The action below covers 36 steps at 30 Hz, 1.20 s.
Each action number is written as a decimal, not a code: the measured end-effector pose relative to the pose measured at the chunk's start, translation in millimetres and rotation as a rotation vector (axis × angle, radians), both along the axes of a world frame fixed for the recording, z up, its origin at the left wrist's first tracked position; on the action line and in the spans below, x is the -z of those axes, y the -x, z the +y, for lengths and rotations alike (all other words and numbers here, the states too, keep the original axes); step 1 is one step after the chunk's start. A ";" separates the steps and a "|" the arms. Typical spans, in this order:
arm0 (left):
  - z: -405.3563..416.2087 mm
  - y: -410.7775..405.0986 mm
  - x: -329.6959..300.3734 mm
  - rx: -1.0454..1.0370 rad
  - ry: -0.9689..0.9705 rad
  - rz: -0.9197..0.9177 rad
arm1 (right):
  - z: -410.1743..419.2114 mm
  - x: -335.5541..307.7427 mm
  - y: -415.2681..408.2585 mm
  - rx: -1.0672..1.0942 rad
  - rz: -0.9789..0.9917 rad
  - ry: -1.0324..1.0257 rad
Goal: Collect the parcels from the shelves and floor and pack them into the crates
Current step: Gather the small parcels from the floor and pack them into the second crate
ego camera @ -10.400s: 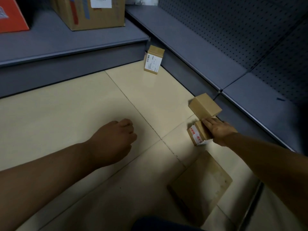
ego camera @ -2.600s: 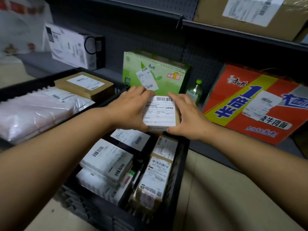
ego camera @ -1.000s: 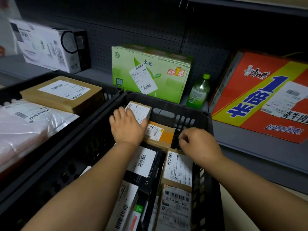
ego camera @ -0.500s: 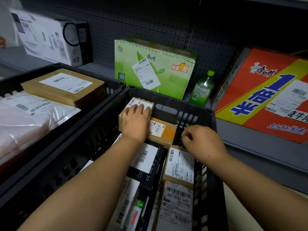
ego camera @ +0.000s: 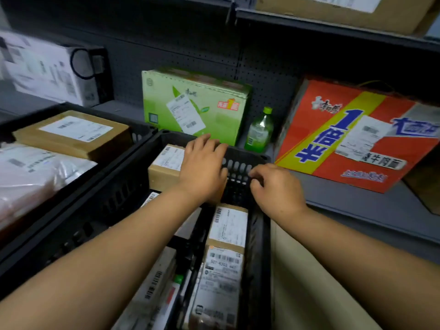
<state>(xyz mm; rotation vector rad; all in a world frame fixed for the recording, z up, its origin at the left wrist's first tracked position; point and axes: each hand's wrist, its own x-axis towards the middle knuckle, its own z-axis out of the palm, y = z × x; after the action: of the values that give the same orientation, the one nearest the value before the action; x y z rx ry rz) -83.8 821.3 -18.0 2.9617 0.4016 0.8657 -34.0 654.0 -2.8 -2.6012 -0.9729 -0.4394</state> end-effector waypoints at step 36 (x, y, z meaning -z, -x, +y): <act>-597.4 -89.5 96.6 1.137 0.061 0.622 | -761.1 145.4 36.6 1.122 0.458 0.225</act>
<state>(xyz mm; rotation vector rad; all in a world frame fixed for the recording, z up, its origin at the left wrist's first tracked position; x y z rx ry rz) 5.8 223.9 -114.6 2.6071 -1.1178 -0.1887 -70.5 -107.2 -148.2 -3.0048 0.6797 0.0607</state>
